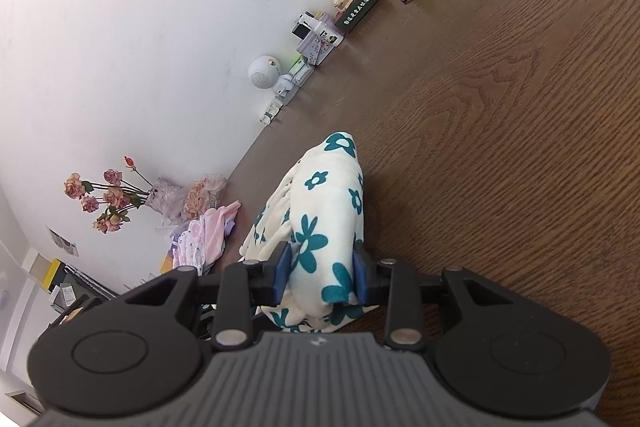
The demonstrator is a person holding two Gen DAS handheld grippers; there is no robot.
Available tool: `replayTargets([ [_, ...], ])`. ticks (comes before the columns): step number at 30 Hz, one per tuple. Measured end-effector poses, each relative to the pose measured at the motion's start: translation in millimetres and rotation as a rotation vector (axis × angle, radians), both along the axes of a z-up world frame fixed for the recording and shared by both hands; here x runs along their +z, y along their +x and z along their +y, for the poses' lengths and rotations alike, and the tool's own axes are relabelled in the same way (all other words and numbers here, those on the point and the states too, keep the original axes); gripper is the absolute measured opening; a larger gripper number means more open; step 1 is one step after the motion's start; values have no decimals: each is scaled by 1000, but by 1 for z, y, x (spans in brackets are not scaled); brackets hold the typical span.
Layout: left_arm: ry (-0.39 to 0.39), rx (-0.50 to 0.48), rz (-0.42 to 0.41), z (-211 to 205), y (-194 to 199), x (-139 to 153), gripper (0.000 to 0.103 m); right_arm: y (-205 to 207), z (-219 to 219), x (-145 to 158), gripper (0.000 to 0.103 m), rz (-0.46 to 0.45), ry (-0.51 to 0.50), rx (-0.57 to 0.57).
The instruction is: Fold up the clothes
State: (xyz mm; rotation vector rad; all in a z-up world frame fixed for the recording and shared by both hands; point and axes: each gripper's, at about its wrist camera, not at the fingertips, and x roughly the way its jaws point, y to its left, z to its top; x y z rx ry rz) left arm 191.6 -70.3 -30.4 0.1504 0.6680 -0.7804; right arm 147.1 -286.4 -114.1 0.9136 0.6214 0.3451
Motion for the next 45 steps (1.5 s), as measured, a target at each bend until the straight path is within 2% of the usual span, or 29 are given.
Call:
replayTargets([
  [2,0,1,0,0,0,0,11,0,2,0,23,-2,-5,-10],
  [5,5,2,-6,-3,-1,1,12,-4,6,10,18,-35,-52,-16],
  [11,-7,11,-18,-14,-6,13,16,-3,25,55,16,-96,-372,18],
  [14,7,7,-40,-20,-7,14,17,-2,22,75,16,-101,-487,22],
  [19,24,0,-67,-28,-10,16,16,-5,24,105,16,-112,-736,6],
  [22,32,15,-67,-23,-13,16,16,-7,41,122,16,-140,-895,5],
  [25,41,71,-60,-8,-14,17,16,-10,68,134,16,-186,-1030,28],
  [31,52,160,-38,23,-16,18,17,-11,122,141,16,-250,-1240,73],
  [36,38,160,28,36,-15,7,17,-11,167,137,17,-308,-1392,125],
  [40,-1,133,8,46,-30,12,18,-10,198,133,17,-342,-1447,200],
  [45,-5,159,-41,66,-42,22,21,-8,234,118,18,-355,-1490,301],
])
